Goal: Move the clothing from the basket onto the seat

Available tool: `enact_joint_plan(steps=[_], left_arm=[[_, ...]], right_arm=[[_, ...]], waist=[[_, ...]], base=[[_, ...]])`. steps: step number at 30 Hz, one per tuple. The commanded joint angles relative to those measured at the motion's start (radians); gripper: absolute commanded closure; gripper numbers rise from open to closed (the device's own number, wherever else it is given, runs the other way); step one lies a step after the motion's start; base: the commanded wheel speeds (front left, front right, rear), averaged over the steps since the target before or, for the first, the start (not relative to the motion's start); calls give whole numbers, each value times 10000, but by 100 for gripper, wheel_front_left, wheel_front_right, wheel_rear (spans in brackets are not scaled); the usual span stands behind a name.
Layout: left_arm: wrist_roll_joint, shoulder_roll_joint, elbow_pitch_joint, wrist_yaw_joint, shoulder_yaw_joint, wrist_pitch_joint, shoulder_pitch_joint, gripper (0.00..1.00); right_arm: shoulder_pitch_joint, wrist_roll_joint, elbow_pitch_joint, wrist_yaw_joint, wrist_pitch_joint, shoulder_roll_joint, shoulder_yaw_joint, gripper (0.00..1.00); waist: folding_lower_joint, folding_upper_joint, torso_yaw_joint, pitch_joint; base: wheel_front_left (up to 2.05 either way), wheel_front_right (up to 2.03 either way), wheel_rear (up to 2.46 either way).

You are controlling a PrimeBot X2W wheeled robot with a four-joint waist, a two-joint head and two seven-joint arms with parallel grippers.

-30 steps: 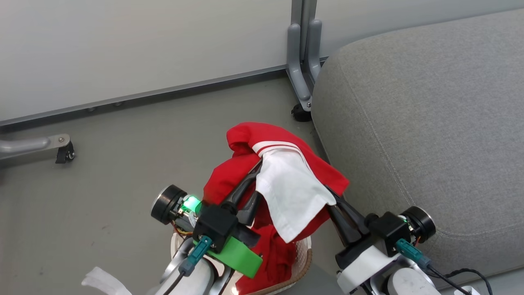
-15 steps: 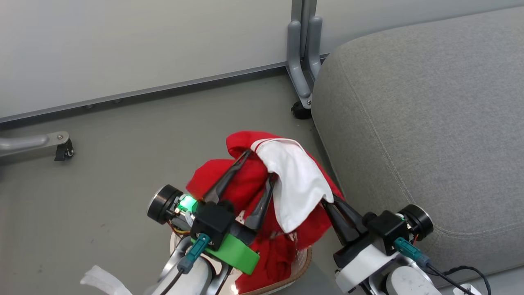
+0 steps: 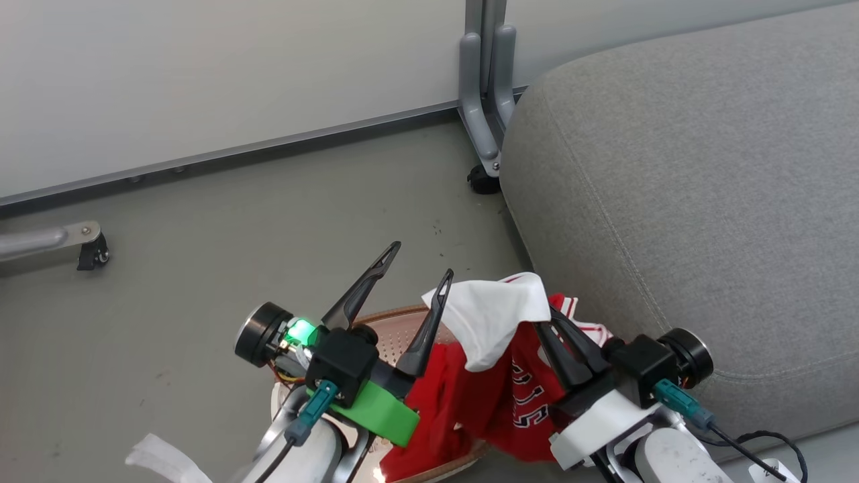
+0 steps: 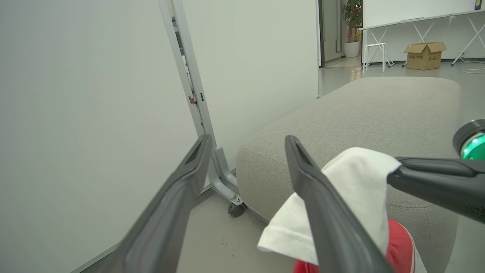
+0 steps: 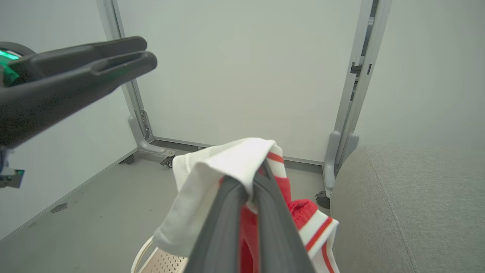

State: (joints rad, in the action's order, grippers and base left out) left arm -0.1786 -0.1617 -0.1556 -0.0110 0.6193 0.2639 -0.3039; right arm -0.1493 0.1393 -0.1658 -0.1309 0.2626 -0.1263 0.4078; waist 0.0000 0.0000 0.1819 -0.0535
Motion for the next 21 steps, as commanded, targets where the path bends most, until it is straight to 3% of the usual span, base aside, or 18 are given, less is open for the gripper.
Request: enact_joint_plan(steps=[1, 21], left_arm=[[-49, -62, 32, -65, 8, -38, 9, 0], [252, -471, 110, -94, 89, -576, -850, 0]], right_arm=[[-83, -12, 73, 3, 34, 22, -69, 100], [-217, 336, 1446, 3, 34, 690, -1578, 100]], waist=[[0, 0, 153, -34], [0, 0, 2558, -1802]], base=[[0, 0, 0], [0, 0, 0]])
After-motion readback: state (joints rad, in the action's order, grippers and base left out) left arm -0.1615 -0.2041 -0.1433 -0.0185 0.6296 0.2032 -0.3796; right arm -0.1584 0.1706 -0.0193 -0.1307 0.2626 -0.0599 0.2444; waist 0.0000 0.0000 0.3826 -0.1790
